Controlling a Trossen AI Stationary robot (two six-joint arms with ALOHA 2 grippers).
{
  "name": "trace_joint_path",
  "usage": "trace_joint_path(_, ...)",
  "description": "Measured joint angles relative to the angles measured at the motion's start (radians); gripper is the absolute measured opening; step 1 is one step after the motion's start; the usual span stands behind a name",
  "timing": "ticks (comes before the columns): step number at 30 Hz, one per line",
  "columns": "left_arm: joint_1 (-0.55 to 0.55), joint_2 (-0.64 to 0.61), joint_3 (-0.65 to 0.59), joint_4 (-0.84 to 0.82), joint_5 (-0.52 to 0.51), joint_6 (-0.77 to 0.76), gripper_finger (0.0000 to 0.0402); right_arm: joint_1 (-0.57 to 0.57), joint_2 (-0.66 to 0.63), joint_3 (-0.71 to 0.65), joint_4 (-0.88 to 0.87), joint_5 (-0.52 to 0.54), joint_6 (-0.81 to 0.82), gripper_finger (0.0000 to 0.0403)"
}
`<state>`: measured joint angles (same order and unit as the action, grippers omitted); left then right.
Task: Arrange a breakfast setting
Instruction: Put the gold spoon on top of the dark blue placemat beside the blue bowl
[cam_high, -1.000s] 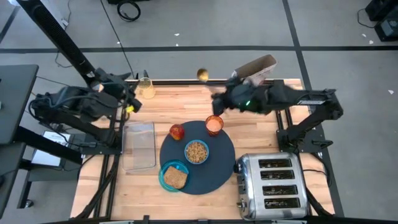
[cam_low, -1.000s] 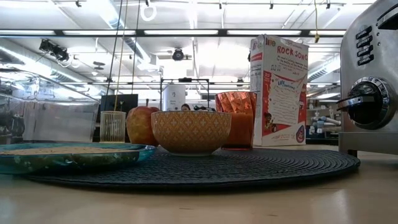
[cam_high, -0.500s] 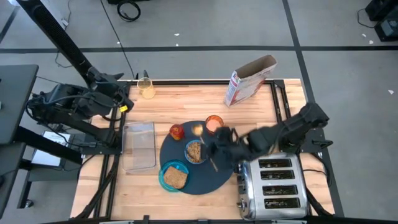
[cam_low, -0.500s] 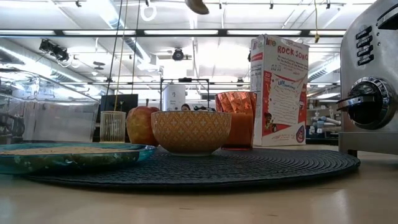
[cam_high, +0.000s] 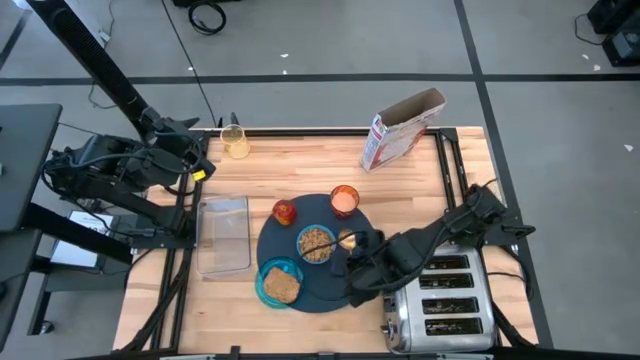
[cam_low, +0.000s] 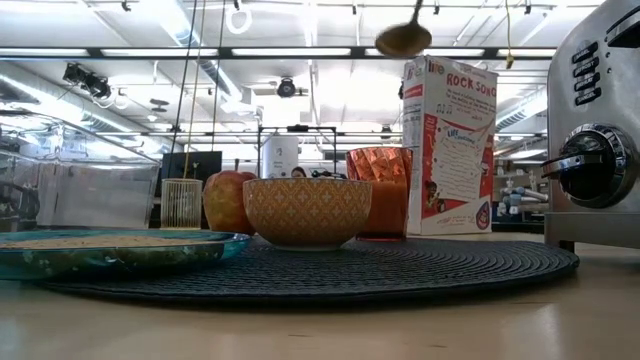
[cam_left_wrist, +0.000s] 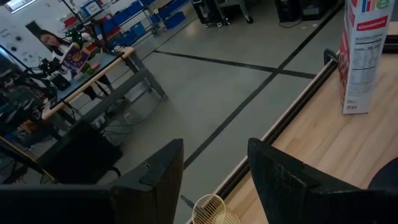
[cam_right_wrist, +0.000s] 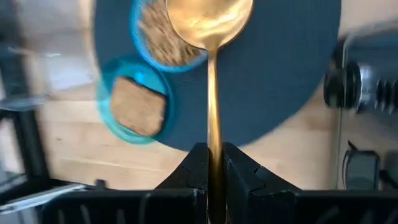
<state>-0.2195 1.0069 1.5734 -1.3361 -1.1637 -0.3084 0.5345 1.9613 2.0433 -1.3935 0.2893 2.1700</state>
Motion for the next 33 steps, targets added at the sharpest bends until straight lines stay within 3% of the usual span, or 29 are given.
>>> trace_joint_path(6,0.0,0.0,0.0,0.0,0.0,-0.021,0.0185,-0.048,0.09,0.018,0.044,-0.047,-0.005,0.0028)
trace_joint_path(10,0.0,0.0,0.0,0.0,0.0,-0.03,0.0185,-0.086,0.139,0.018,-0.041,-0.112,-0.034,0.0028)
trace_joint_path(25,0.0,0.001,-0.001,0.005,-0.001,-0.047,0.0185,-0.252,0.189,-0.035,-0.129,-0.464,-0.416,0.0028)
trace_joint_path(33,0.0,0.001,-0.001,0.005,-0.001,-0.047,0.0185,-0.28,0.189,-0.12,-0.132,-0.46,-0.41,0.0028)
